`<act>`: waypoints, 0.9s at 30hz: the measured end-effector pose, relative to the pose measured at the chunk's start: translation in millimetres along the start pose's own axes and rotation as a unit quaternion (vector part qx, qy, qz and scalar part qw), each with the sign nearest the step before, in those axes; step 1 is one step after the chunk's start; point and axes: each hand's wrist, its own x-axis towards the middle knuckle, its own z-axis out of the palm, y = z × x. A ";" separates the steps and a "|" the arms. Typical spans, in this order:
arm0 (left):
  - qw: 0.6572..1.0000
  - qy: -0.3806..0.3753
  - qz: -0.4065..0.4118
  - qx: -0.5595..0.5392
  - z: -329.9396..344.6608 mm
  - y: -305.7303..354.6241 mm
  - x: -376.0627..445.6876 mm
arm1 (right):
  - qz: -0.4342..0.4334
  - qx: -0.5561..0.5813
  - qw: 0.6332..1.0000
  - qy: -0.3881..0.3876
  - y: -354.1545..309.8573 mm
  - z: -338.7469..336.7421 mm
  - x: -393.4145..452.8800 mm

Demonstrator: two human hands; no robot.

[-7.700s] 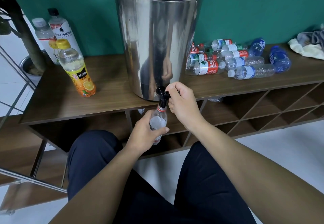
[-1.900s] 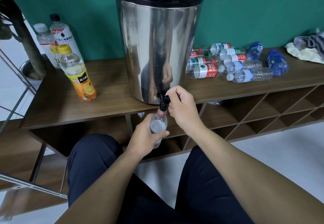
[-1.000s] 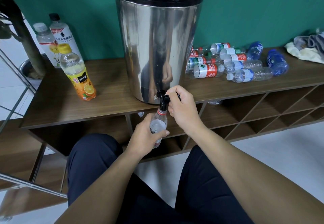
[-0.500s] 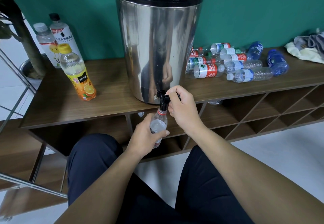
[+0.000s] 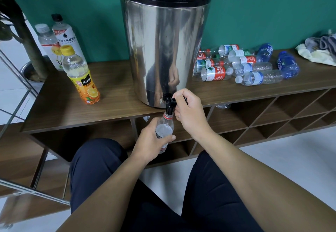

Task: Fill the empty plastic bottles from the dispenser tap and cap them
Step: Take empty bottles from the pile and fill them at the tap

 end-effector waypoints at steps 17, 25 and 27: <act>1.000 0.002 -0.005 -0.005 -0.5 2.8 -1.1 | -0.003 0.004 1.000 0.002 1.4 0.9 1.1; 1.000 0.002 -0.004 -0.014 -0.3 3.3 -1.1 | -0.004 0.000 1.000 0.004 1.8 0.6 1.2; 1.000 0.004 -0.001 -0.014 0.0 2.5 -0.5 | -0.003 0.001 1.000 0.004 1.7 1.1 1.0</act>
